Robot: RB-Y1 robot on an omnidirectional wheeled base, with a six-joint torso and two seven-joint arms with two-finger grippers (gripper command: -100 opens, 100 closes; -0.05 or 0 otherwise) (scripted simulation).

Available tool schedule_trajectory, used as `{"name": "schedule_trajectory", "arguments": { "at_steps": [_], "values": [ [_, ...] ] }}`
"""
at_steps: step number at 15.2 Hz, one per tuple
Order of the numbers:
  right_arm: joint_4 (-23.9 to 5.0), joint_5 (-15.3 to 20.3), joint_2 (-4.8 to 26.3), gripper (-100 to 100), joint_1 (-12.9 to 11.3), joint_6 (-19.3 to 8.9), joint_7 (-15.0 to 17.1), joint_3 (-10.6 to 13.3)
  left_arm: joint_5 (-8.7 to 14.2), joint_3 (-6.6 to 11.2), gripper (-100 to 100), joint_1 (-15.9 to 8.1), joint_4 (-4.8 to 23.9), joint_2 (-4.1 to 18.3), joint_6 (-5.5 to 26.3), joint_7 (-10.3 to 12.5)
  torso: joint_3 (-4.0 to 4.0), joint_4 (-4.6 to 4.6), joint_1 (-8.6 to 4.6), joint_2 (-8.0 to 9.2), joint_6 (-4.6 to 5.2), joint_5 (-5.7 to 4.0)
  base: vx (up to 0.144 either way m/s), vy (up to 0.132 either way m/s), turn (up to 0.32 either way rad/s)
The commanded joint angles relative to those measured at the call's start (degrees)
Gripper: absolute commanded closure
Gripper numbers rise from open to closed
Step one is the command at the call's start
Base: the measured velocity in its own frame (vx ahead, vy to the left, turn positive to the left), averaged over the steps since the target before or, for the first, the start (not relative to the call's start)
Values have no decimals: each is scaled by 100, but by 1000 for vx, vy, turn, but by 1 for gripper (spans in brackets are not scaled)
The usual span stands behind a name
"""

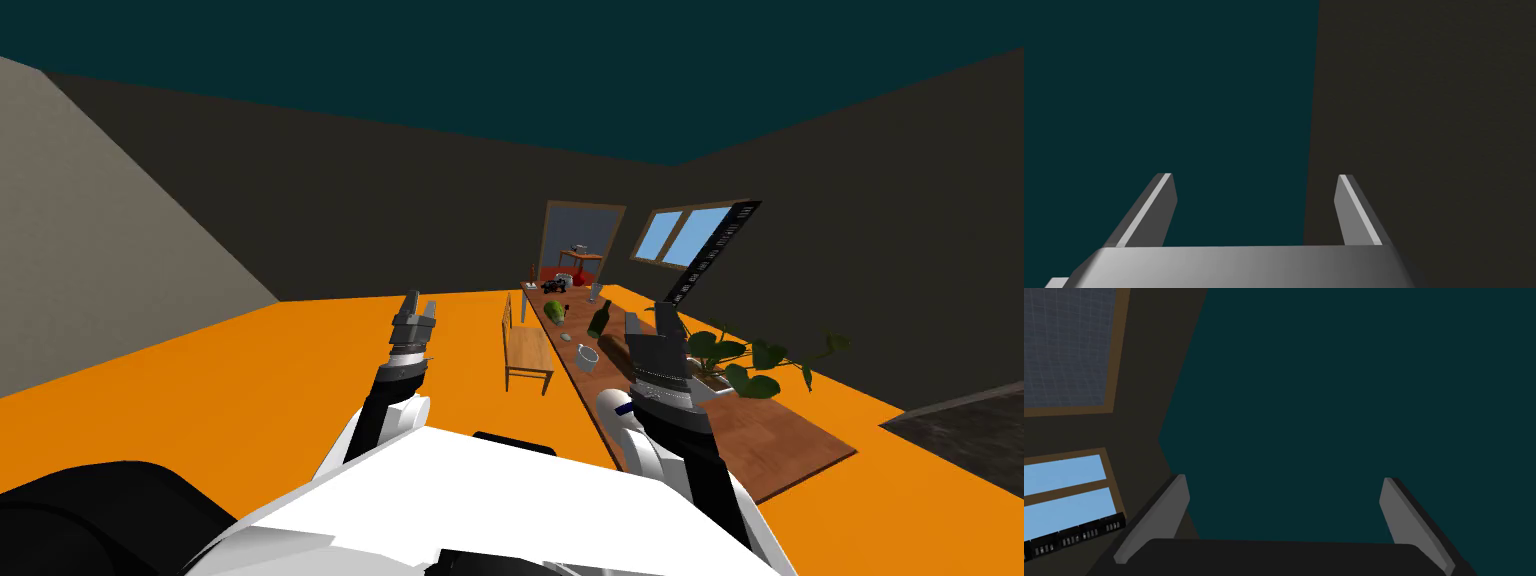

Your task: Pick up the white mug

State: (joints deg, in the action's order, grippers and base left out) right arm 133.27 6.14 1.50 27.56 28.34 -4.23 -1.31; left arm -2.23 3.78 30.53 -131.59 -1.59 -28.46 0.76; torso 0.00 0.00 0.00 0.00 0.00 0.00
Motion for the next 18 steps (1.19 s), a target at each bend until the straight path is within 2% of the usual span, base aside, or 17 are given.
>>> {"name": "schedule_trajectory", "arguments": {
  "at_steps": [1, 18],
  "values": [
    [-40, -17, 181, -100, -9, -24, -20, 9, 0, 0, 0, 0, 0, 0, 0, 0, 0, 0, 0, 0, 0, 0, -8, 3, 60],
    [-823, -294, 2219, -100, -89, -457, -411, 257, 0, 0, 0, -1, 0, 0, 0, 0, 6, 2, 1, 10, -3, 0, -33, 16, 135]
  ]
}}
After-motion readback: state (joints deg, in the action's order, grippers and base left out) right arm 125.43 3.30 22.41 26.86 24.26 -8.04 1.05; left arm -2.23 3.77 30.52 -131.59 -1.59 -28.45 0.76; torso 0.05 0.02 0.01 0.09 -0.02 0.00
